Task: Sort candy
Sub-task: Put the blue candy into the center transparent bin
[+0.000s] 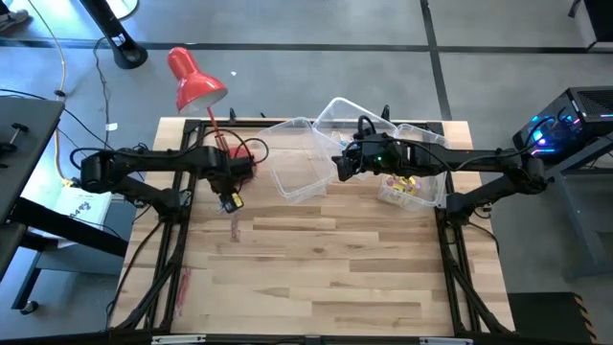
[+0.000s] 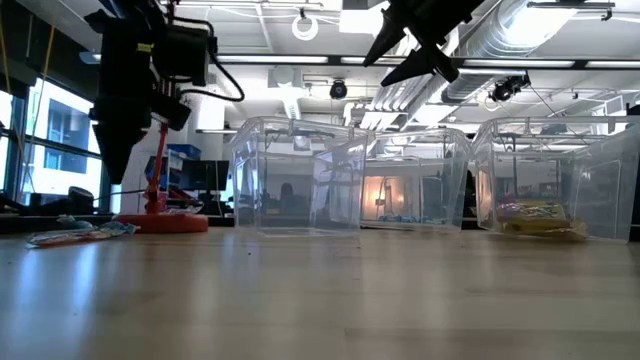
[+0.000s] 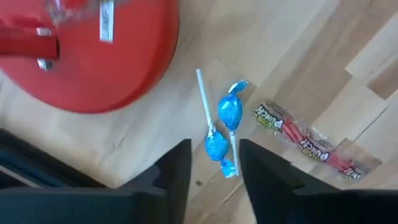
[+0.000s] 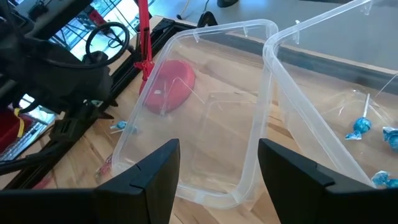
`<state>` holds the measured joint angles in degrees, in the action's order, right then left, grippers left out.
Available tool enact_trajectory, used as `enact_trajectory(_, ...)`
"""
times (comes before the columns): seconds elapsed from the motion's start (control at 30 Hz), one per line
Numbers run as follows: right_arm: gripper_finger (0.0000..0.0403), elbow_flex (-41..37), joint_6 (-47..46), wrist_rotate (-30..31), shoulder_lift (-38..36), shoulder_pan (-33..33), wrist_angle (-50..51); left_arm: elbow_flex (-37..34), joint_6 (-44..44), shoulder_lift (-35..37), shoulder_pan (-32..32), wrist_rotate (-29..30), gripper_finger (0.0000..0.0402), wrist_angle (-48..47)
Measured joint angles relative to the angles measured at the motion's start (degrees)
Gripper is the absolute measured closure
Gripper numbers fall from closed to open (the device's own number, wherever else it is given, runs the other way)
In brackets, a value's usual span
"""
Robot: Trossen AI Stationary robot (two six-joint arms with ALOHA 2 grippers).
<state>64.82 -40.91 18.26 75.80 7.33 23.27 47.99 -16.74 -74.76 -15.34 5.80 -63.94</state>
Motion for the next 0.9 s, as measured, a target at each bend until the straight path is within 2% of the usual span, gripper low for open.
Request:
enact_trajectory(0.17, 0.0191, 0.0, 0.9, 0.0, 0.0, 0.0, 0.0, -3.6, -6.9, 0.0, 0.1, -1.5, 0.0210, 3.2)
enact_trajectory(0.33, 0.0191, 0.0, 0.9, 0.0, 0.0, 0.0, 0.0, -8.0, -11.2, 0.0, -1.3, -3.0, 0.0178, 5.2)
enact_trajectory(0.5, 0.0191, 0.0, 1.1, 0.0, 0.0, 0.0, 0.1, -10.7, -13.2, 0.0, -3.1, -2.9, 0.0174, 4.4)
enact_trajectory(0.63, 0.0191, 0.0, 1.1, 0.0, 0.0, 0.0, 0.1, -13.7, -13.2, 0.0, -3.6, -5.2, 0.0174, 9.1)
enact_trajectory(0.9, 0.0191, 0.0, 0.9, 0.0, 0.0, 0.0, 0.0, -17.0, -14.6, 0.1, -3.6, -5.6, 0.0179, 16.1)
